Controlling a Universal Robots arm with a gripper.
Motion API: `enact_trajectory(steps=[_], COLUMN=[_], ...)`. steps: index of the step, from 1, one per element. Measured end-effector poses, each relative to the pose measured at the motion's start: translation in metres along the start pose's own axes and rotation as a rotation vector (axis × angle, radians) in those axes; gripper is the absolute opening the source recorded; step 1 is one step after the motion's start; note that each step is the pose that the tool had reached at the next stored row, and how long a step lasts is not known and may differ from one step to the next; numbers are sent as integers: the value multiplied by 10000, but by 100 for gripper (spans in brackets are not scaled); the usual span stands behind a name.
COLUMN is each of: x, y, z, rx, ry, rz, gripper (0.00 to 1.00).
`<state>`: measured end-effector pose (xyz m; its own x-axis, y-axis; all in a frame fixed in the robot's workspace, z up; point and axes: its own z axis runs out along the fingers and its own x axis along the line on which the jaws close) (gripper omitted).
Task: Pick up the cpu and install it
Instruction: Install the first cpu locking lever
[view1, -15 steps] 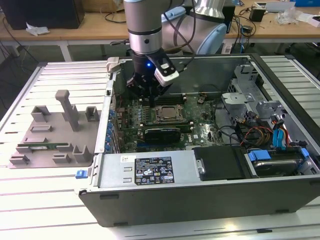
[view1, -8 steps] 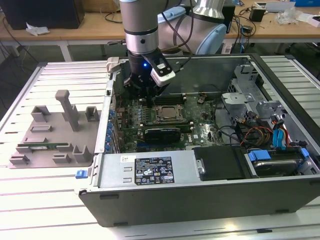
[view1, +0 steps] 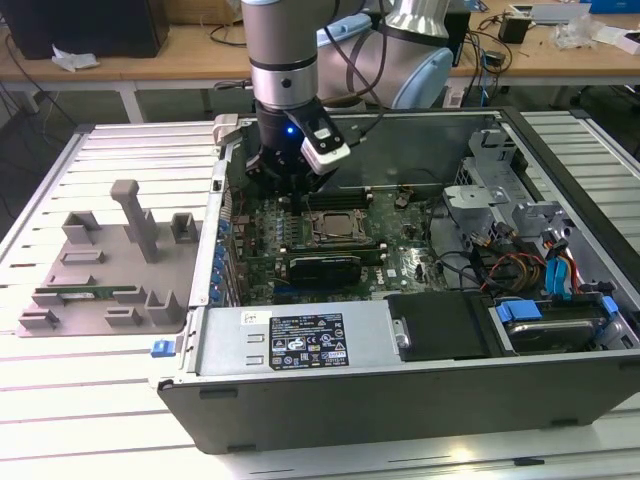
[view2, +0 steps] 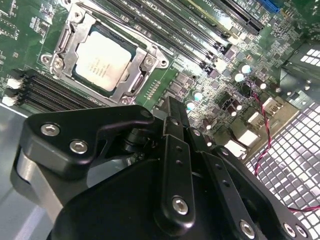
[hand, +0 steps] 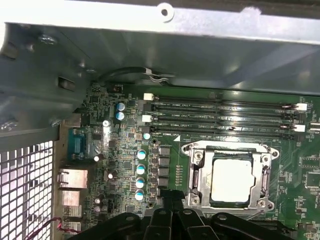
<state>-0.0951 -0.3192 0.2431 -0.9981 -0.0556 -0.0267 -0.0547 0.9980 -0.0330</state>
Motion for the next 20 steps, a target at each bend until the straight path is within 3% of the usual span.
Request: enact_trajectory(steps=[2, 4, 5, 9, 10, 11, 15, 20], x=[-1, -1, 0, 0, 0, 1, 7, 23], y=[-1, -4, -6, -6, -7, -7, -9, -10], z=[3, 3, 3, 3, 2, 3, 3, 3], rx=[-116, -354, -411, -427, -497, -722, -1378, -2071], ry=[91, 206, 220, 219, 216, 203, 166, 127], rz=[-3, 0, 1, 1, 0, 6, 17, 28], gripper=[11, 11, 11, 11, 11, 11, 11, 11])
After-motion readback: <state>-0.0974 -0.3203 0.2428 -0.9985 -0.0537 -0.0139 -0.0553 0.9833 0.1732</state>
